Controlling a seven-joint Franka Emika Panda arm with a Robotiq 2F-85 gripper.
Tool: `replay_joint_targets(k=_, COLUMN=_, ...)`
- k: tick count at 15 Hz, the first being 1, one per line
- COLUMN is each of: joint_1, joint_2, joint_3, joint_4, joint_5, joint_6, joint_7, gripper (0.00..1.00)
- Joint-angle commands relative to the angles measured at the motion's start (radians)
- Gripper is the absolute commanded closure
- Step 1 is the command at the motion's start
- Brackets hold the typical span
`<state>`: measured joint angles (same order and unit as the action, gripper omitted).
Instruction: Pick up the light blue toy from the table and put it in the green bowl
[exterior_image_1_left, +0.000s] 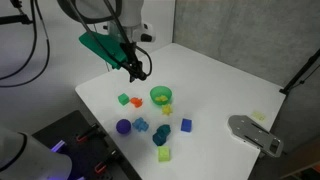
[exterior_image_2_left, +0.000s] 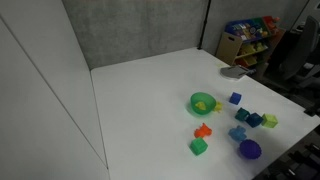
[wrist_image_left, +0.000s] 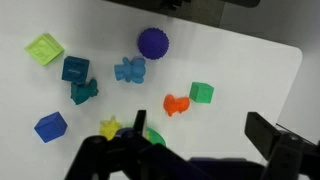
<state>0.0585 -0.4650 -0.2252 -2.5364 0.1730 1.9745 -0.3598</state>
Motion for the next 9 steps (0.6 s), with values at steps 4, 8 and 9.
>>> replay_joint_targets(k=4, joint_1=-0.026, joint_2=0.003, joint_3=0.024, joint_4=0.002, joint_5=0.011, joint_6=-0.004, joint_7=-0.01, gripper=0.0)
replay_joint_targets(k=8, joint_1=-0.02, joint_2=0.033, joint_3=0.064, joint_4=0.018, joint_5=0.003, joint_6=0.034, joint_7=0.013, gripper=0.0)
replay_joint_targets(k=9, joint_1=-0.017, joint_2=0.041, joint_3=0.076, joint_4=0.021, joint_5=0.001, joint_6=0.051, joint_7=0.019, gripper=0.0)
